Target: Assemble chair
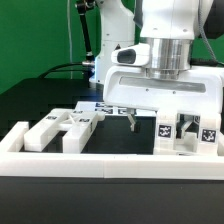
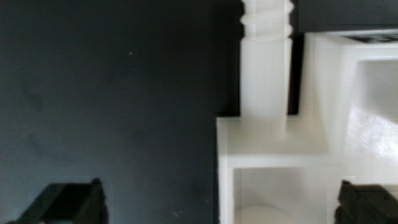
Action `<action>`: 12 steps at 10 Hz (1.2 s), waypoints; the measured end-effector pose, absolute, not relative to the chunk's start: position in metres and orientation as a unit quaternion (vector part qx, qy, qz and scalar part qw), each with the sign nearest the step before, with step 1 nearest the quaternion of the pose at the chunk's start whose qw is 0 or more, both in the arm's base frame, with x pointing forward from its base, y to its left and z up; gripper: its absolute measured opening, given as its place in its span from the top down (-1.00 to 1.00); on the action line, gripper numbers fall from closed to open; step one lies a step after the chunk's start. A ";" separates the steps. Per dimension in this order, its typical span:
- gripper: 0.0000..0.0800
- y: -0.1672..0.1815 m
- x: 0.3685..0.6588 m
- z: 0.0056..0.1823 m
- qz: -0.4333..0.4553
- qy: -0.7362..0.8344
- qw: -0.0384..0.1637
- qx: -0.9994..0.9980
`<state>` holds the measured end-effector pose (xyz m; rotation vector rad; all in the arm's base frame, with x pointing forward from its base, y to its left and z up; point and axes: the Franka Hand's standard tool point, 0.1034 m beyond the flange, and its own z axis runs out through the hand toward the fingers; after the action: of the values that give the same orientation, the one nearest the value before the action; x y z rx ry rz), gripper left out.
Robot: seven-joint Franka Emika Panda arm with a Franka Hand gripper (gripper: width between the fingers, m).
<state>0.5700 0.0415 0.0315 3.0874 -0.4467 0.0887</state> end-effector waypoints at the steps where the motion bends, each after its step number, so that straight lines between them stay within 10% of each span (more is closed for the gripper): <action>1: -0.62 0.041 0.570 0.031 0.028 -0.143 0.010 0.989; 12: -0.62 0.043 0.565 0.025 0.028 -0.149 -0.018 0.988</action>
Offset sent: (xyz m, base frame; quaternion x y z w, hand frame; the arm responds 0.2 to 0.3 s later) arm -0.0038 0.0078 0.0084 0.1432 -0.0287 0.0051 0.9893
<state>0.5647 0.0427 0.0253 3.1397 -0.4747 0.0897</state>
